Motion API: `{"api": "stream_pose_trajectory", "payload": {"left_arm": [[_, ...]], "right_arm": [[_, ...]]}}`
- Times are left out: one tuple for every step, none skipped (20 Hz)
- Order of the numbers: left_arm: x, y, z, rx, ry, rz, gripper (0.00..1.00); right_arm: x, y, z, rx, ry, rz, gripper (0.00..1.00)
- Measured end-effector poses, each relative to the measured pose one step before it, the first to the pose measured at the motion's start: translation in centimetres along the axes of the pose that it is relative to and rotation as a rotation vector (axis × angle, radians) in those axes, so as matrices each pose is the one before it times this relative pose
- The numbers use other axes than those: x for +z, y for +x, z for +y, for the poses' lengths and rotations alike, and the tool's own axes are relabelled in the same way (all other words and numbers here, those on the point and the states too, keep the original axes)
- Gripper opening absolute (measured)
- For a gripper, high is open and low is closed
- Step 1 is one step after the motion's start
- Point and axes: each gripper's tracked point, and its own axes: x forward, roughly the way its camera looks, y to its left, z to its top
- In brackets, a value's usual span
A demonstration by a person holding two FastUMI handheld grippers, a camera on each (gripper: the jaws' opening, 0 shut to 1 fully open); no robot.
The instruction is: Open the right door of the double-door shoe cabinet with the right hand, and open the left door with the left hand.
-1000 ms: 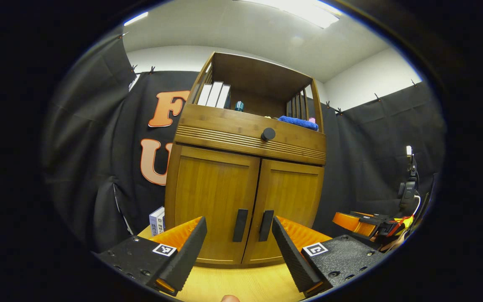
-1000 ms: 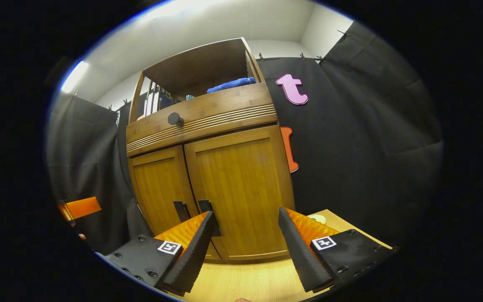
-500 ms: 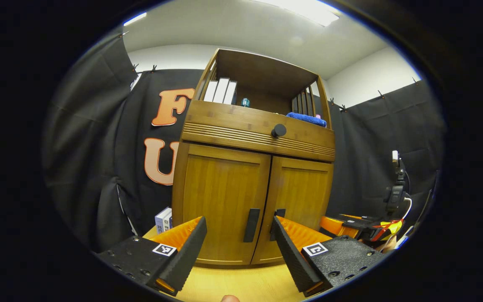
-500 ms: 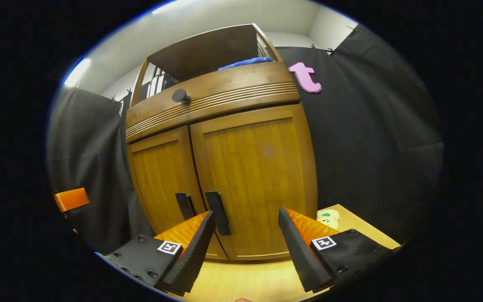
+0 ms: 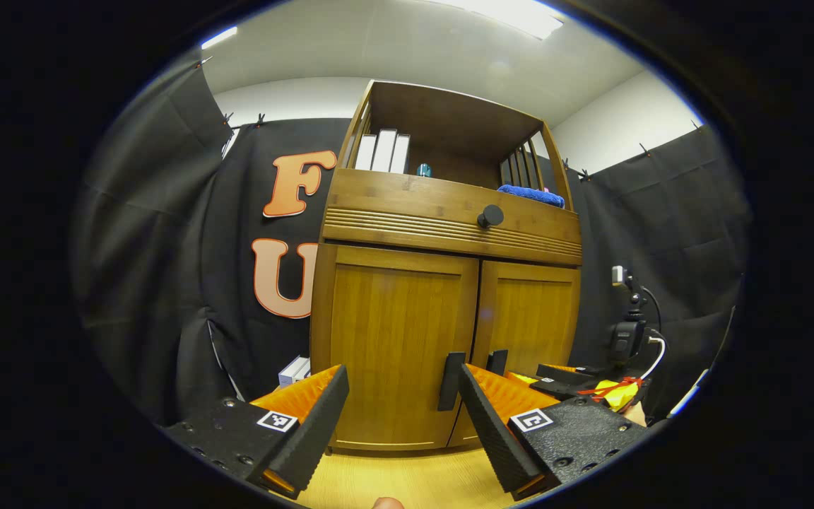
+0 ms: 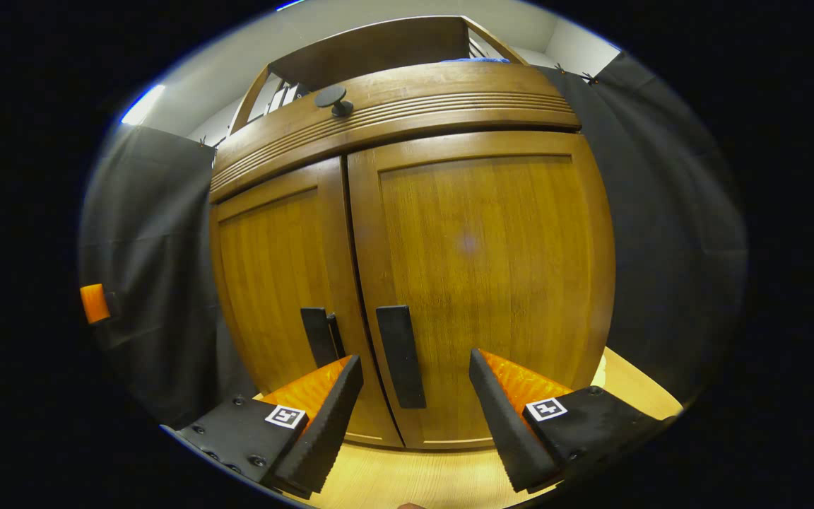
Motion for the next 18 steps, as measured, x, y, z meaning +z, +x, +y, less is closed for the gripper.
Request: {"api": "stream_pose_trajectory", "payload": {"left_arm": [[-0.068, 0.092, 0.209, 0.00051, 0.00012, 0.00289, 0.94], [-0.075, 0.053, 0.279, 0.00035, 0.00076, 0.00201, 0.94], [-0.049, 0.179, 0.246, -0.00041, 0.00128, 0.00178, 0.94], [-0.09, 0.118, 0.234, 0.00015, 0.00051, 0.00179, 0.94], [0.033, 0.056, 0.2, 0.00045, -0.00036, 0.00038, 0.94], [-0.028, 0.04, 0.162, 0.00017, -0.00063, -0.0011, 0.94], [0.046, 0.055, 0.145, -0.00034, -0.00062, -0.00085, 0.94], [-0.065, 0.092, 0.096, -0.00095, -0.00108, 0.00023, 0.94], [-0.051, 0.166, 0.142, -0.00178, -0.00251, 0.00168, 0.94], [-0.129, 0.122, 0.113, -0.00093, -0.00436, 0.00134, 0.94], [-0.092, 0.142, 0.102, -0.00069, -0.00307, 0.00203, 0.94], [-0.151, 0.055, 0.13, 0.00124, -0.00271, 0.00204, 0.94], [-0.119, 0.073, 0.185, 0.00065, -0.00337, 0.00293, 0.94], [-0.242, 0.07, 0.069, 0.00078, -0.00407, 0.00448, 0.94], [-0.125, 0.084, 0.093, -0.0001, -0.00384, 0.00415, 0.94], [-0.124, -0.041, 0.042, 0.00062, -0.00225, 0.00355, 0.94], [-0.065, 0.018, 0.095, 0.00115, -0.00206, 0.00187, 0.94], [-0.067, -0.051, 0.202, 0.00263, -0.00367, 0.00086, 0.94]], "right_arm": [[-0.141, 0.724, -0.097, -0.01147, -0.00639, -0.00272, 0.98], [-0.038, 0.599, -0.179, -0.01176, -0.00653, -0.00074, 0.98], [-0.071, 0.546, -0.038, -0.01069, -0.00595, 0.00118, 1.0], [-0.087, 0.502, 0.04, -0.00811, -0.00724, -0.00052, 0.98], [-0.147, 0.394, -0.011, -0.00792, -0.00754, -0.00159, 0.98], [-0.053, 0.353, -0.007, -0.00673, -0.0084, -0.00347, 0.98], [0.051, 0.401, -0.012, -0.00728, -0.00733, -0.00432, 0.98], [-0.06, 0.337, -0.021, -0.00543, -0.00711, -0.00349, 0.98], [-0.309, 0.011, -0.227, -0.01249, -0.00626, 0.00135, 0.98], [-0.274, 0.113, -0.047, -0.00815, -0.00556, 0.00292, 0.89], [-0.096, 0.362, 0.248, -0.00251, -0.00655, 0.00174, 0.94], [-0.1, 0.106, 0.239, -0.00114, -0.00508, -0.00144, 0.99], [0.01, 0.299, 0.199, -0.00213, -0.00482, -0.00112, 0.89], [-0.177, 0.131, 0.078, -0.0071, -0.00657, 0.0024, 0.8], [-0.214, 0.045, -0.01, -0.00535, -0.00321, 0.00329, 0.8], [-0.339, 0.304, 0.135, -0.00652, -0.00256, 0.00786, 0.8], [-0.435, -0.057, -0.018, -0.00944, -0.00273, 0.01056, 0.81], [-0.494, 0.055, 0.068, 0.00256, 0.00413, 0.00957, 0.6]]}}
